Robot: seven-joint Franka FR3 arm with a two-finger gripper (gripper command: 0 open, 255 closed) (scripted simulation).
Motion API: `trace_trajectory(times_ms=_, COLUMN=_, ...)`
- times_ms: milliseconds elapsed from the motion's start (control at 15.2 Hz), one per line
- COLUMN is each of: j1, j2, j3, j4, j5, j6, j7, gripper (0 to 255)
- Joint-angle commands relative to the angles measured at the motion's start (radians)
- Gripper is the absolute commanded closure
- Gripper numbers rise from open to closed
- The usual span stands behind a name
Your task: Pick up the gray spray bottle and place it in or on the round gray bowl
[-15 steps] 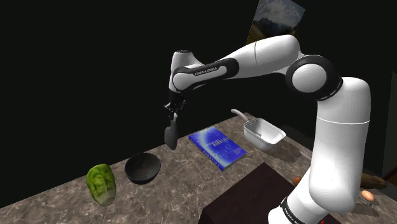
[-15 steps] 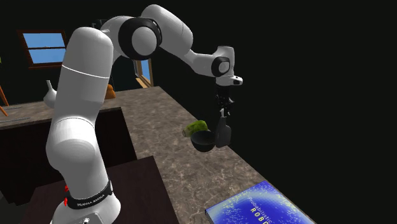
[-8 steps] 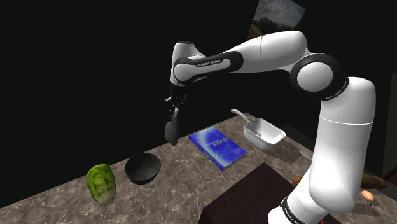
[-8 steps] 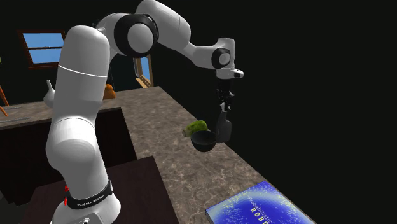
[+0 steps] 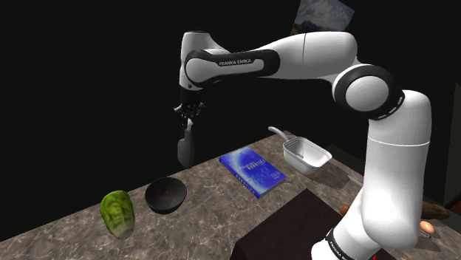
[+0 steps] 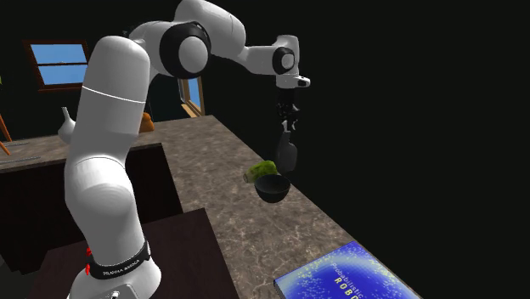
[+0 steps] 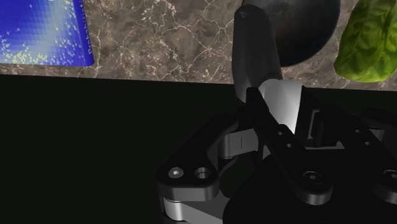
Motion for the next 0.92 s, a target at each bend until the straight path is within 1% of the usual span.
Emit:
trace_trajectory(times_ms=0, j1=0.027, j2=0.011, j3=0.009, j4=0.050, j5=-0.006, j6=-0.041, j7=0.034, gripper=255)
trace_trajectory(times_ms=330, j1=0.110, j2=0.083, j3=0.029, j4=0.239, j5=-0.029, j6=-0.163, j7=0.117, gripper=255)
trace_trajectory(times_ms=396, j1=0.139, j2=0.116, j3=0.034, j4=0.317, j5=-0.038, j6=-0.209, j7=0.142, gripper=255)
trace_trajectory(times_ms=858, j1=0.131, j2=0.109, j3=0.032, j4=0.211, j5=-0.038, j6=-0.111, j7=0.147, gripper=255)
